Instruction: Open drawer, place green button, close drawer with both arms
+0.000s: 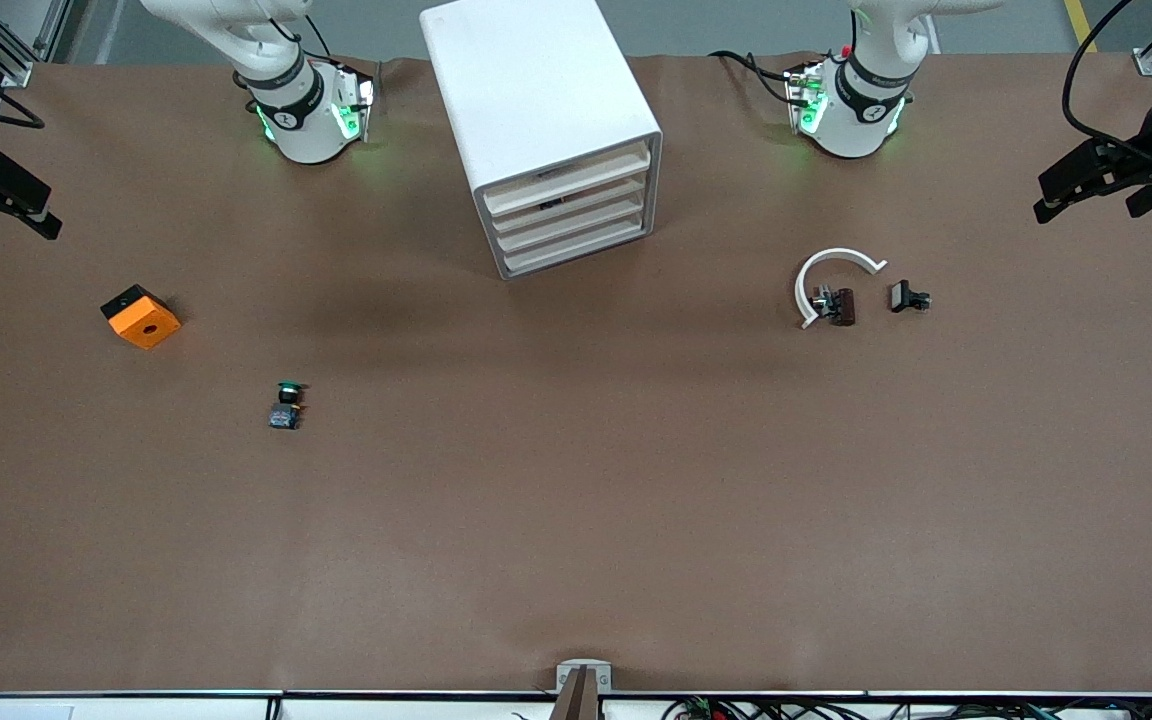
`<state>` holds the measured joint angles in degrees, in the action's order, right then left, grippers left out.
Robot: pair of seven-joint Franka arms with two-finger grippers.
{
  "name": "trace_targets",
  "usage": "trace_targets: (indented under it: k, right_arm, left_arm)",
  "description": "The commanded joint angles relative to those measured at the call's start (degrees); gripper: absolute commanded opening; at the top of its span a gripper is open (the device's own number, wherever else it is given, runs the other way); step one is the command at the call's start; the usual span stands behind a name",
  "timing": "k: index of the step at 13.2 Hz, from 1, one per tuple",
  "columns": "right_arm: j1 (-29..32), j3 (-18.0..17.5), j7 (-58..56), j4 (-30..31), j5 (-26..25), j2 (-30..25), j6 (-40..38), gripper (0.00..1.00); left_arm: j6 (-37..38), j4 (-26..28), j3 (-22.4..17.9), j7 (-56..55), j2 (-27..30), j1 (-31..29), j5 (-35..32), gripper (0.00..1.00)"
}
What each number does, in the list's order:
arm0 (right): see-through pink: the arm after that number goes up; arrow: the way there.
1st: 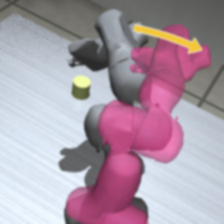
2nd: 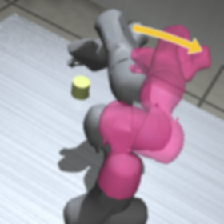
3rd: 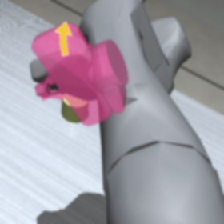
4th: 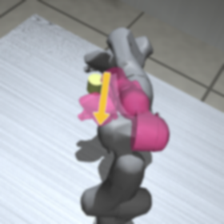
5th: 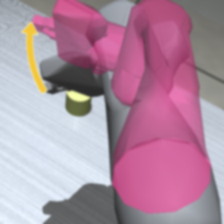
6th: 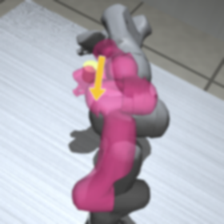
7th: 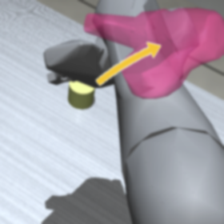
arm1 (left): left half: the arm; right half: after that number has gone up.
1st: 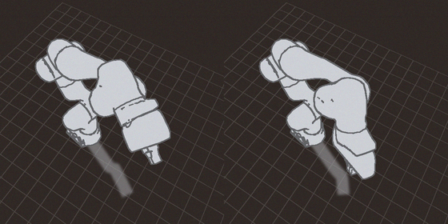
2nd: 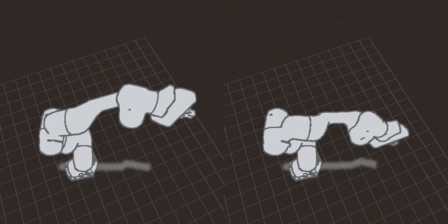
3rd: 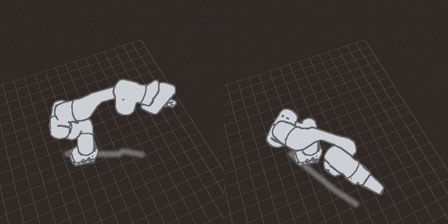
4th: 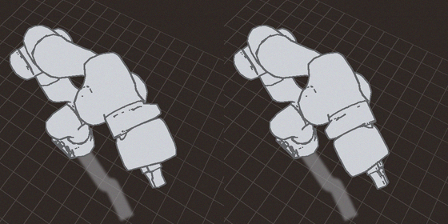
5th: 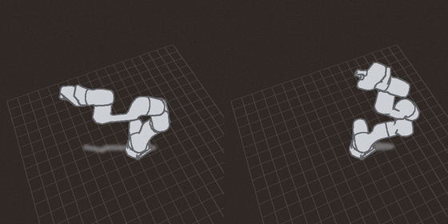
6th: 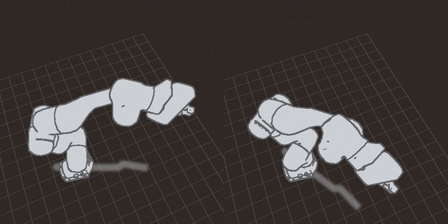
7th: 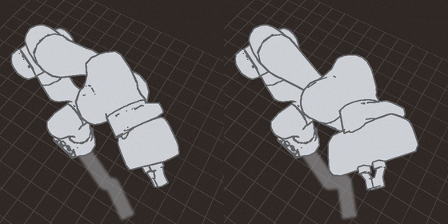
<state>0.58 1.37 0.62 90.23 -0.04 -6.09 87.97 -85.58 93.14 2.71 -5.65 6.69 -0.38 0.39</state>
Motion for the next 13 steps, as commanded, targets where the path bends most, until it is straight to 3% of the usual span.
trace_targets:
  k: [1, 5, 9, 13]
  right_arm:
    - [0.30, -0.32, -0.18, -1.20, -0.66, 0.46, -0.25, 1.00]
    - [0.21, -0.32, -0.18, -1.20, -0.66, 0.46, -0.25, 1.00]
    - [-1.98, -0.32, -0.18, -1.20, -0.66, 2.74, -0.25, 1.00]
    - [-2.69, -0.23, -0.18, -0.50, -0.23, 5.56, -0.43, 1.00]
  left_arm:
    - [1.38, -1.56, 0.45, 0.46, -0.62, -0.06, -0.74, 1.00]
    - [1.56, -3.30, 0.45, 0.20, -4.30, 0.38, 0.05, 1.00]
    - [0.33, -6.74, 3.34, -0.85, -16.06, 3.88, 0.48, 1.00]
    - [-9.41, -7.18, 3.88, -17.76, -26.61, 11.61, 2.59, 1.00]
